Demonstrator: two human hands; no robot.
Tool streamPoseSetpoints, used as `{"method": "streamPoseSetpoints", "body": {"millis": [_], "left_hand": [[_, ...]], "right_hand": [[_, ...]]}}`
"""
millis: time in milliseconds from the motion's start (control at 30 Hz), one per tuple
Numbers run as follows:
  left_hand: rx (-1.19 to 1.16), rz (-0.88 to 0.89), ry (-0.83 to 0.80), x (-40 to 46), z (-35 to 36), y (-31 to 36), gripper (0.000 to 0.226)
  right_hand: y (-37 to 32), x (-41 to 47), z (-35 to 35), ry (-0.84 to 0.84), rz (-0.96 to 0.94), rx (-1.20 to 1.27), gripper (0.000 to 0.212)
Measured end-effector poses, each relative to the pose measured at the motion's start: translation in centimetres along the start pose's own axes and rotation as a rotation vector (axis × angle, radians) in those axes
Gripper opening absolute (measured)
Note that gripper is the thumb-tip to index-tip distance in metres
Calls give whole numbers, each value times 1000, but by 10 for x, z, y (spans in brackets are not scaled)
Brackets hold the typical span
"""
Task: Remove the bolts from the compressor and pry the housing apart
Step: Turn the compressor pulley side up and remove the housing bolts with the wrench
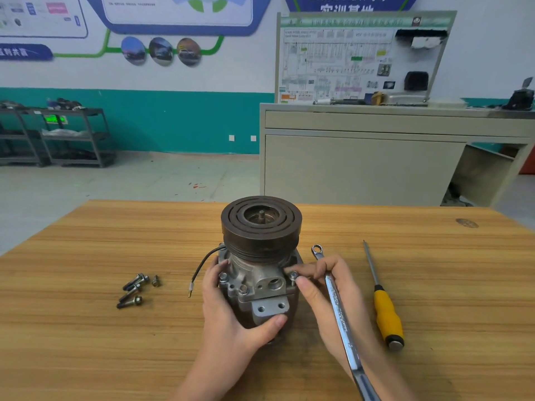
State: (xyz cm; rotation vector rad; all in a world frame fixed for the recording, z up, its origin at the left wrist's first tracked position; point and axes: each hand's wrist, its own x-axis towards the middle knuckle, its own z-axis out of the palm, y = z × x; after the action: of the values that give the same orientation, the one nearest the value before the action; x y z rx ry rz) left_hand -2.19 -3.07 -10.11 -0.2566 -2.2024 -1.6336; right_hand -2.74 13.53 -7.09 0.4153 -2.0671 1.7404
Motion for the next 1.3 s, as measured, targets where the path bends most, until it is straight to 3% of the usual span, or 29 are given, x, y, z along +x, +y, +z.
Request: {"method": "streamPoseSetpoints", "body": {"millis": [267,433,633,800,933,1133,1300], "left_hand": [[17,-19,-18,1,-1,-2,109],[26,-11,-16,2,-1,-1,108],[50,-14,-21,1,-1,0,108],[22,-8,-12,2,-1,-1,106],[36,3,-26,2,-1,-1,105],[33,11,-11,2,0,-1,105],[25,17,-12,2,0,-2,106]], "right_hand": [[-4,2,0,43,-14,-29,38],[-3,1,-2,-5,-32,-50,27],[-4,2,0,63,-36,-34,38],[-6,1,-3,28,-69,-22,26],[-6,2,-1,66,-38,-39,39],[-5,1,-4,22,-61,-8,26],[-4,2,0,65,-33,-28,40]]}}
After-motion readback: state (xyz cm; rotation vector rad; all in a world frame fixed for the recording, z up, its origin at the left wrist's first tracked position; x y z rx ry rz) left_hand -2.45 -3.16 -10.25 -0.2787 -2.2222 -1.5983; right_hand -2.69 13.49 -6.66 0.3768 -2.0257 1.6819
